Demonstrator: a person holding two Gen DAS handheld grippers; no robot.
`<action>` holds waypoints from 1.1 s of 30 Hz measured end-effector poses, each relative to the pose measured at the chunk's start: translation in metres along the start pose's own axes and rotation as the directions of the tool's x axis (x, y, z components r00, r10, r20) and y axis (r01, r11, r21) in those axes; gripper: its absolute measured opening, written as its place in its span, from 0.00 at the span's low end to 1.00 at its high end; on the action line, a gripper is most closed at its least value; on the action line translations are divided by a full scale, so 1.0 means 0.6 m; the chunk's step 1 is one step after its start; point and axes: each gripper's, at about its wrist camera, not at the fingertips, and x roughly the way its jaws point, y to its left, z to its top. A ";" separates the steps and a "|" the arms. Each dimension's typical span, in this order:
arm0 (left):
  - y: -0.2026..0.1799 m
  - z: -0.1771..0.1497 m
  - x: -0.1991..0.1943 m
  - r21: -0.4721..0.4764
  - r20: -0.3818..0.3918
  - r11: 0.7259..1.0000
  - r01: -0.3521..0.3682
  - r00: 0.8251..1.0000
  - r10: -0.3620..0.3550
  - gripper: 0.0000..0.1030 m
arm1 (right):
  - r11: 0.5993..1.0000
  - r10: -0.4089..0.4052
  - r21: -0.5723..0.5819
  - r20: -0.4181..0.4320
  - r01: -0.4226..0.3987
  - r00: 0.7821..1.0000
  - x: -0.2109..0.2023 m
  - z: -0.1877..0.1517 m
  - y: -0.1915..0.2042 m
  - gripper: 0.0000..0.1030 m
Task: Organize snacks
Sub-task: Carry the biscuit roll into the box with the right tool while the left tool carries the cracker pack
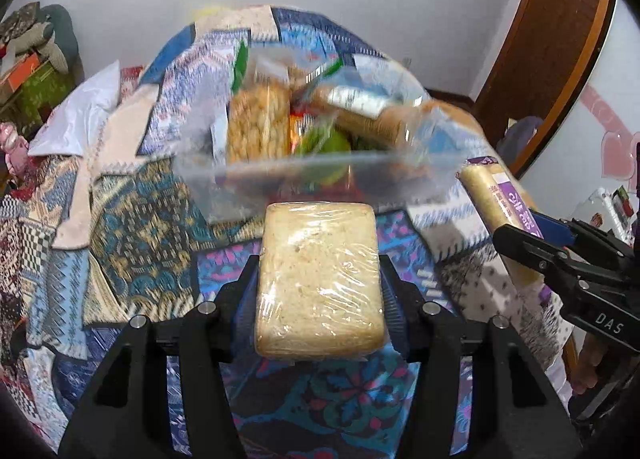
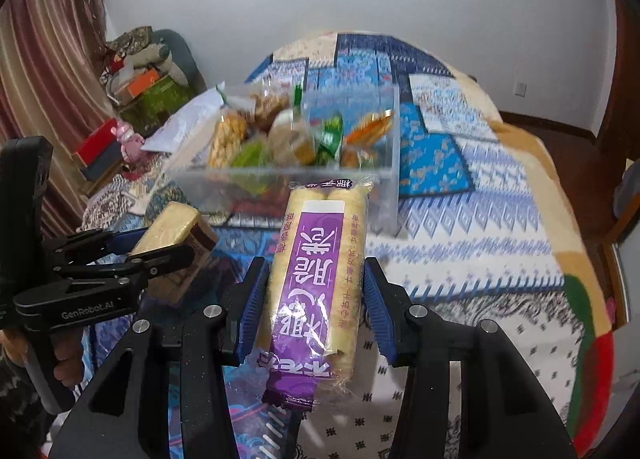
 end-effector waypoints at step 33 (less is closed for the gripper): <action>0.001 0.218 0.122 0.021 0.098 1.000 0.000 0.995 -0.002 0.54 | 1.000 -0.014 -0.015 0.059 0.015 0.998 0.138 0.179 -0.039 0.39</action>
